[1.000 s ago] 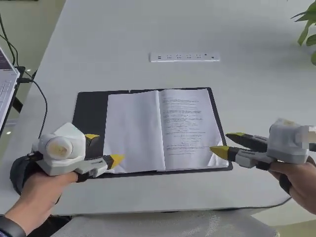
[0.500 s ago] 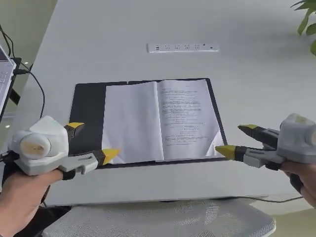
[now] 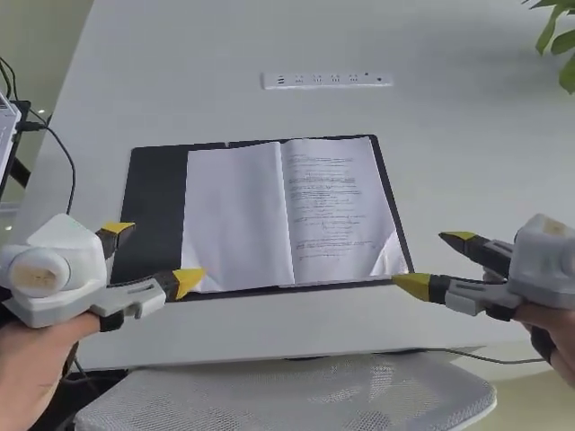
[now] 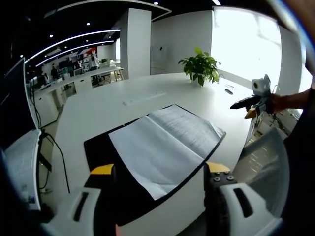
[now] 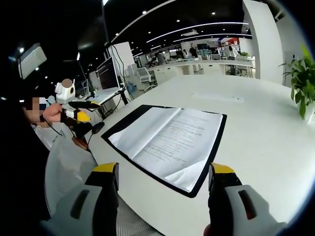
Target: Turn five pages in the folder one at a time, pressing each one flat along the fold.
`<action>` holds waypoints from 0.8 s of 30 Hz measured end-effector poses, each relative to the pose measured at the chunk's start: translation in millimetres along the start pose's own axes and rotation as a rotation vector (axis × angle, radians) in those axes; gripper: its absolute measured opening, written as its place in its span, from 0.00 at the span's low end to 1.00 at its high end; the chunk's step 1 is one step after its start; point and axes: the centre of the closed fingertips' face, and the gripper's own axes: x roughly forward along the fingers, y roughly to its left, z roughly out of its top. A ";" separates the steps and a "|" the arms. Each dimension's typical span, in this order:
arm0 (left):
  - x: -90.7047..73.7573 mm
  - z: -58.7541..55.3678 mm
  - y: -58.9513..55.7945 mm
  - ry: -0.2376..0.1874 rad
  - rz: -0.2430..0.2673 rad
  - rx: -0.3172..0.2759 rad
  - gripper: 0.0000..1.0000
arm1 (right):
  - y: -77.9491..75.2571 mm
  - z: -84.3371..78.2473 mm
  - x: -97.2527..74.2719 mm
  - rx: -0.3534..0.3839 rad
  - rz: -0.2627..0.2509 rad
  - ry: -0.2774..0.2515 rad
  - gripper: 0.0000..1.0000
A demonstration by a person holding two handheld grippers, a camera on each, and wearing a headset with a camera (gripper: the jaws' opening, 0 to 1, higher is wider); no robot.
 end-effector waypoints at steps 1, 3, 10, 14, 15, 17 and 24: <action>1.2 1.6 -0.4 -0.001 -0.001 0.002 0.70 | -0.3 0.4 -0.6 0.002 -0.003 -0.002 0.74; 6.3 7.4 -2.8 -0.005 -0.011 0.013 0.69 | -0.7 1.4 -1.6 0.003 -0.006 -0.008 0.74; 28.0 25.5 -17.8 -0.009 -0.060 0.051 0.68 | -2.2 3.2 -3.5 0.005 -0.012 -0.014 0.74; 44.9 36.4 -32.3 -0.012 -0.098 0.072 0.66 | -3.0 4.4 -4.3 0.010 -0.016 -0.020 0.73; 49.2 38.9 -36.3 -0.014 -0.108 0.076 0.65 | -3.5 4.5 -4.7 0.013 -0.018 -0.021 0.73; 59.9 42.8 -47.6 -0.009 -0.139 0.100 0.65 | -4.3 4.3 -5.3 0.016 -0.019 -0.023 0.73; 96.5 47.7 -84.1 0.019 -0.223 0.152 0.61 | -8.7 5.9 -10.9 0.022 -0.029 -0.032 0.72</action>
